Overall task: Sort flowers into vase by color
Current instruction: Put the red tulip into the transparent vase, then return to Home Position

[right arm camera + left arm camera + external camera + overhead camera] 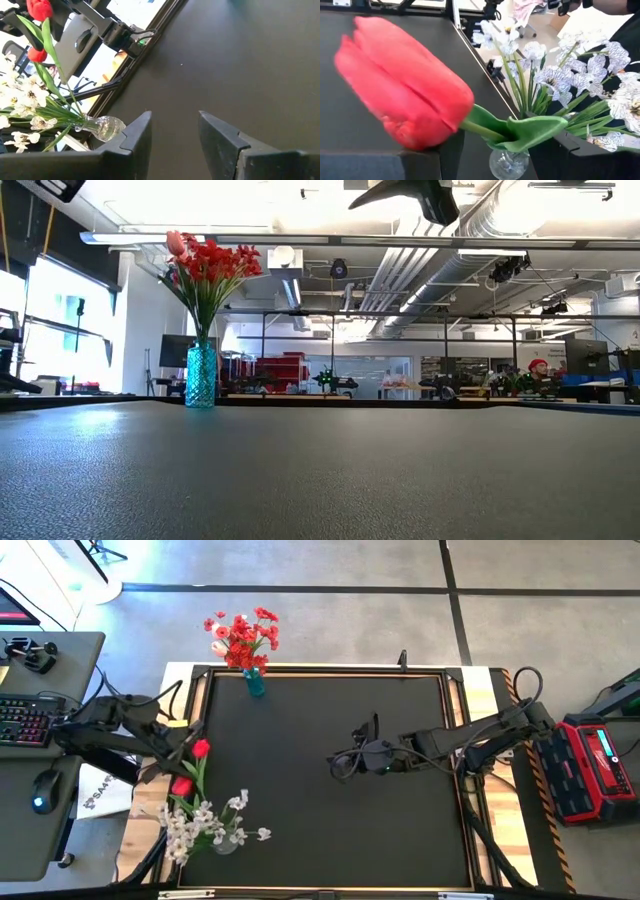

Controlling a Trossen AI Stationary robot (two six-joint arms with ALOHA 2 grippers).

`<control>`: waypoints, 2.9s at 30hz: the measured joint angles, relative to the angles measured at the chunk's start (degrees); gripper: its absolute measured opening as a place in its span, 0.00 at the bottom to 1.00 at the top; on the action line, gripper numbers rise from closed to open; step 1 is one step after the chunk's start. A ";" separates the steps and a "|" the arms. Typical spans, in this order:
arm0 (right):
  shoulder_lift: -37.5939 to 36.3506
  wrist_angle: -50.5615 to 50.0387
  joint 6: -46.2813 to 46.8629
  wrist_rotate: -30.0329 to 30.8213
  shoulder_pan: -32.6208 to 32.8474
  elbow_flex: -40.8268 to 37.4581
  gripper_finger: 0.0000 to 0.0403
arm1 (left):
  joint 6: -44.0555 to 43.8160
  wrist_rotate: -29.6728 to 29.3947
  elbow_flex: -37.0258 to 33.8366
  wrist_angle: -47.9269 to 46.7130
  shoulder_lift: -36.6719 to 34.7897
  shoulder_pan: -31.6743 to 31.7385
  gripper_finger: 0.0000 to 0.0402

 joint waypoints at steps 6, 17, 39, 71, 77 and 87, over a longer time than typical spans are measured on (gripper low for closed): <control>0.00 -0.02 -0.02 -0.33 0.00 0.00 0.36 | 0.22 1.39 1.52 0.02 0.00 0.02 0.46; 0.00 -0.02 -2.31 -0.41 -0.02 0.00 0.36 | -0.72 7.64 1.92 5.11 0.02 0.00 0.41; 0.00 -0.46 -4.11 -7.86 -4.64 0.02 0.36 | -11.28 14.01 1.45 14.96 0.13 -0.07 0.22; 0.00 0.07 -5.14 -11.92 -8.50 0.02 0.36 | -9.18 0.33 6.25 22.57 8.71 -1.51 0.46; -0.10 3.96 -3.65 -12.94 -11.14 0.02 0.36 | -5.89 -10.73 8.85 22.00 9.88 1.45 0.46; -1.87 18.51 -22.73 -13.77 -10.53 3.79 0.26 | -1.31 -8.55 11.71 22.16 12.48 11.76 0.38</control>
